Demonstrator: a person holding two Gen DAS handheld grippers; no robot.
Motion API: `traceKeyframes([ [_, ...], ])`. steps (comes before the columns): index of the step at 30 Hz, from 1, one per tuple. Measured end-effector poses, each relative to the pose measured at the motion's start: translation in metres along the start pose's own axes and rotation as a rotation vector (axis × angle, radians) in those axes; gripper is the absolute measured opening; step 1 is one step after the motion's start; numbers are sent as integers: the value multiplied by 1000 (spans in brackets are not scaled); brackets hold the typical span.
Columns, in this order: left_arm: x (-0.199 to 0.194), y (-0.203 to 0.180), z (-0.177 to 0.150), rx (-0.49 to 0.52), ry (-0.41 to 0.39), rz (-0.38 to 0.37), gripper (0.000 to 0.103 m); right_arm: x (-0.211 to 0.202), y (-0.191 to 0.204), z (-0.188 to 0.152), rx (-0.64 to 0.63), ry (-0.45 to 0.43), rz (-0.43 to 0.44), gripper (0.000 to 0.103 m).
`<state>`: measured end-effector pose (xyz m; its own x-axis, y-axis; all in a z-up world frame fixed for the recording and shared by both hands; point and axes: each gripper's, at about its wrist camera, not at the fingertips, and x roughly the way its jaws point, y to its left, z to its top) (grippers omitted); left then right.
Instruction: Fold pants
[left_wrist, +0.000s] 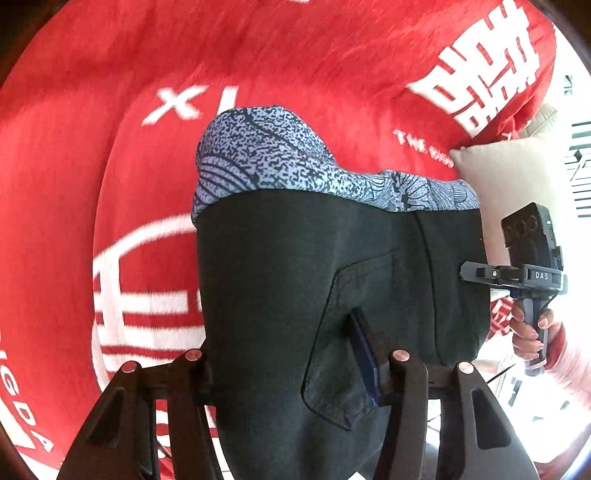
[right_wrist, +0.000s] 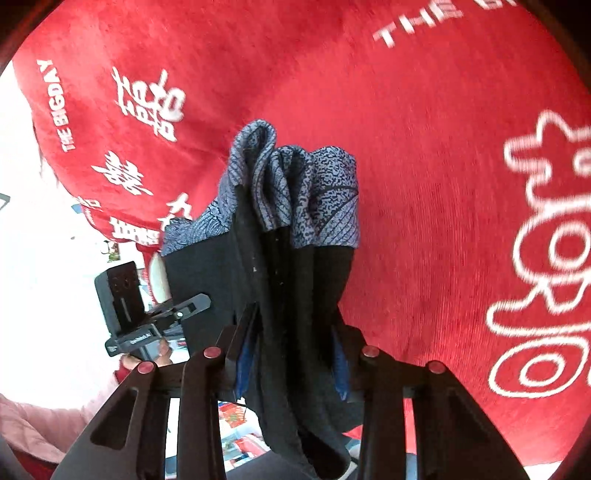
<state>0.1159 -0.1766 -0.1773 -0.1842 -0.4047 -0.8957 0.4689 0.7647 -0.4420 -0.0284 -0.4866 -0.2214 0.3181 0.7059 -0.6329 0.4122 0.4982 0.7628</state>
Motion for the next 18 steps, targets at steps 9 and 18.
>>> traceKeyframes([
  [9,13,16,-2,-20,-39,82,89,8,33,-13,-159,-139,-421,78],
  [18,-38,-27,-20,129,-185,268,89,-23,62,-46,-108,-256,-588,29],
])
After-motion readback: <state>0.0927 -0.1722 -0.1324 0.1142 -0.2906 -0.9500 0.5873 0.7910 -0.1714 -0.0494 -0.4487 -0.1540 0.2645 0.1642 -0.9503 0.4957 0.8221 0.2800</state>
